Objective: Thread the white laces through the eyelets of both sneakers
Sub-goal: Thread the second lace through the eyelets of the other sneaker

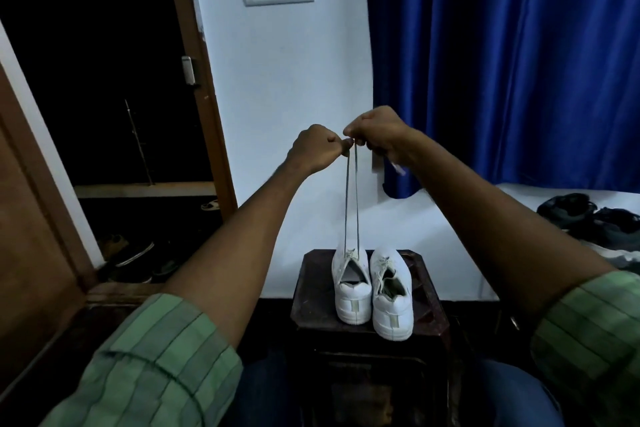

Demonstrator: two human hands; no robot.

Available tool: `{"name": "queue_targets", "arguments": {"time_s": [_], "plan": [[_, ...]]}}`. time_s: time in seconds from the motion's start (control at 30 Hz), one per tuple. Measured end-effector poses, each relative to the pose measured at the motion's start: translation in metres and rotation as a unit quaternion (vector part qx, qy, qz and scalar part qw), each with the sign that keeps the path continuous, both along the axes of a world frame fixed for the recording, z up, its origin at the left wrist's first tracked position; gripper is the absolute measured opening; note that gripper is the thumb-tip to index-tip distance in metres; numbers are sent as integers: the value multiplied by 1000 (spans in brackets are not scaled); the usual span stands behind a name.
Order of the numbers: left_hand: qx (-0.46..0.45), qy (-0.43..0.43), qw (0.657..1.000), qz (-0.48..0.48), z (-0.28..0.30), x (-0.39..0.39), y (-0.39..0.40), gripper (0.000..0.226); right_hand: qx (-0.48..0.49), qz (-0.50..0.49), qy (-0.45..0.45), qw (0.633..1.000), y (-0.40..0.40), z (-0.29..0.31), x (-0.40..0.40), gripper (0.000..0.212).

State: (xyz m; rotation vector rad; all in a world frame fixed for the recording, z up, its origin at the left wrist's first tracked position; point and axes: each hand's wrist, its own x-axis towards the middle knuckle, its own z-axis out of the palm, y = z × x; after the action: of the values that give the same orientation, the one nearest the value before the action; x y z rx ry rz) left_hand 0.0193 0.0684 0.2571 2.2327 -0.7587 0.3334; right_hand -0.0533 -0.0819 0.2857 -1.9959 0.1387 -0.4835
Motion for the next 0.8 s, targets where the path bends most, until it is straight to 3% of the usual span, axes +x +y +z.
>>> {"name": "queue_targets", "arguments": {"time_s": [0.23,0.33,0.53,0.8], "plan": [[-26,-22,997,64,36,-15,1,60,10,17,-126,992,5,24,-7,10],[-73,-29,994,78,48,-22,1,58,9,15,-156,988,8,30,-11,10],[-195,-2,980,30,59,-25,1,49,159,31,-180,970,9,40,-18,22],[-422,131,896,-44,58,-33,-6,26,254,96,-151,951,14,33,-19,28]]}}
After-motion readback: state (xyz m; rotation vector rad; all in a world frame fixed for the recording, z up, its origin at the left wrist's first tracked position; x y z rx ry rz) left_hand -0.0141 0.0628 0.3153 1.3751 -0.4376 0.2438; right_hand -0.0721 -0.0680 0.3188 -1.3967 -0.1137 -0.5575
